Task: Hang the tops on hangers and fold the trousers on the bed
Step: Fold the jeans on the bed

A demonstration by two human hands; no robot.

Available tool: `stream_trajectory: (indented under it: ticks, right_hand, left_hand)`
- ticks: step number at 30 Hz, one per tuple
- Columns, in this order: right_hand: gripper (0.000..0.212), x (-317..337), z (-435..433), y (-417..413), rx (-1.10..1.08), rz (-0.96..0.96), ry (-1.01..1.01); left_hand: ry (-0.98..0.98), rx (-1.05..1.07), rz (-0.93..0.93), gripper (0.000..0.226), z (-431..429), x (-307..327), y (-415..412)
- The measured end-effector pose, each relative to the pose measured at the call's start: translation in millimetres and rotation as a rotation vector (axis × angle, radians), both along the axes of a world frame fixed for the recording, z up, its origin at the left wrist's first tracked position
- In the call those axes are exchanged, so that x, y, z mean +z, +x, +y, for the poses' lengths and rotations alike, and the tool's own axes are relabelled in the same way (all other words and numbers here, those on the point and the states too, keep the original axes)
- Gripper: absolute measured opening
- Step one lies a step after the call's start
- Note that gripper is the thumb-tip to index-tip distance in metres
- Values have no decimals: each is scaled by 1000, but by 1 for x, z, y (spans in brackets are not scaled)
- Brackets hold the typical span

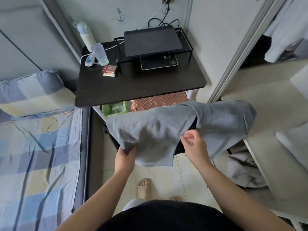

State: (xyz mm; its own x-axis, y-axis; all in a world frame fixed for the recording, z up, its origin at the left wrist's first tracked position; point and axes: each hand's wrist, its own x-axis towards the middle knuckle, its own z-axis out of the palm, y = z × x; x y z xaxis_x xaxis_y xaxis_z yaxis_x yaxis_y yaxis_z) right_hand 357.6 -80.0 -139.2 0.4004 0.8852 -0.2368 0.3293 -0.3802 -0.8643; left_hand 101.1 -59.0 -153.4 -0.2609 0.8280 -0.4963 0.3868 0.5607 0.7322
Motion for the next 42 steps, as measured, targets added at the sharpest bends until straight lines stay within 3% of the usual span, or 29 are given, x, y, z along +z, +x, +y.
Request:
stream_trajectory:
  ticks: [3,7,12,15,18,20,23,27,31,36,42]
  right_hand:
    - [28,-3,-3,-8,84,132,-29]
    - [19,-10,3,-18,146,196,-71]
    - [17,-14,6,-27,127,420,-112]
    - [8,-7,3,-28,71,429,-86]
    - [19,8,-3,-29,61,362,-31]
    - [15,28,-11,-32,93,415,34]
    - [16,67,-16,-39,115,529,88]
    - [17,128,10,-44,45,750,173]
    - [16,201,52,-59,64,633,336]
    - [10,301,84,-102,88,547,581]
    - [16,401,87,-199,361,396,777]
  left_hand:
    - [36,35,6,10,-16,-3,-2]
    - [70,98,34,22,-34,-2,-4]
    - [98,110,28,23,-52,6,-6]
    - [157,126,-33,24,-60,11,-9]
    - [213,191,-53,35,-63,18,-13]
    - [239,238,-62,44,-63,28,-15]
    - [282,217,-230,50,-55,61,-21]
    - [371,35,-455,30,-28,117,-35]
    - [556,35,-464,16,15,181,-49]
    - [828,10,-523,15,62,279,-85]
    - [1073,48,-616,15,66,376,-181]
